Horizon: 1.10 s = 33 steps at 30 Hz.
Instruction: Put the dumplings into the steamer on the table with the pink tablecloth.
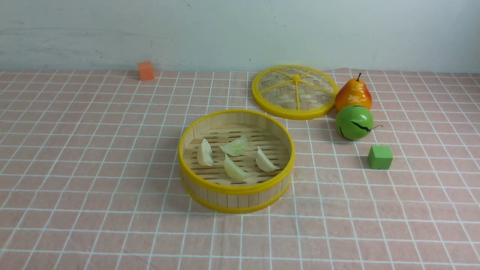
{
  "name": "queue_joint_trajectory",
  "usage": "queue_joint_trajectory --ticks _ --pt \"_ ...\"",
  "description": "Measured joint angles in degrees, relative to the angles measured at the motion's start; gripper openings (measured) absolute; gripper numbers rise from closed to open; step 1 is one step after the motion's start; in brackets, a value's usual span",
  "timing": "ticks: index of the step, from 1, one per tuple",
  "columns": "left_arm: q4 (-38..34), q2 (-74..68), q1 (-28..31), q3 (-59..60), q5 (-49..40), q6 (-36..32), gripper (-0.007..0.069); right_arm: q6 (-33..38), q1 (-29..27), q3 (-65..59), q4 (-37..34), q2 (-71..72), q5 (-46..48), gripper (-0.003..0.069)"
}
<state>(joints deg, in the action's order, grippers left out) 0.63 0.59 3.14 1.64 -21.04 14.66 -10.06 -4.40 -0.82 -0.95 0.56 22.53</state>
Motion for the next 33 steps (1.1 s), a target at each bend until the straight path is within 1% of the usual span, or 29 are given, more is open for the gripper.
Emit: queue_joint_trajectory --ticks 33 --pt "-0.6 0.0 0.0 0.0 0.1 0.0 -0.0014 -0.1 0.0 0.0 0.0 0.0 0.0 0.0074"
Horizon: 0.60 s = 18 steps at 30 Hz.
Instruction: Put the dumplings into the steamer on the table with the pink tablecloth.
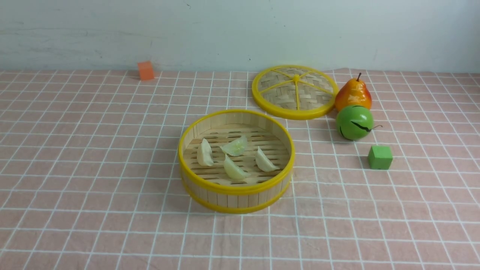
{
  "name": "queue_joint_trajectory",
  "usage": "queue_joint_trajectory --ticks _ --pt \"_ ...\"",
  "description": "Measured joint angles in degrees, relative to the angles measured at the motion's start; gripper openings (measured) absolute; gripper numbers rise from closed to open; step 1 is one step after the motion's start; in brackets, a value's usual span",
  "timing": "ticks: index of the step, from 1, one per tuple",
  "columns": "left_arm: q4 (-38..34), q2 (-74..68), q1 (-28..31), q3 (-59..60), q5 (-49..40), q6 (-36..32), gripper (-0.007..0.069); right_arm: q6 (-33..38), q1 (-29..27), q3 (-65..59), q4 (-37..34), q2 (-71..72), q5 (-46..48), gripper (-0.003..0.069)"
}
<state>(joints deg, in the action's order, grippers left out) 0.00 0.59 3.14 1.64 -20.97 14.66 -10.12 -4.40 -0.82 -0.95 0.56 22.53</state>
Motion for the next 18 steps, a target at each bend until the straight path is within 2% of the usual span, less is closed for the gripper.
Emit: queue_joint_trajectory --ticks 18 --pt "0.0 0.0 -1.3 0.0 0.0 0.0 -0.0014 0.0 0.0 0.0 0.0 0.0 0.0 0.0093"
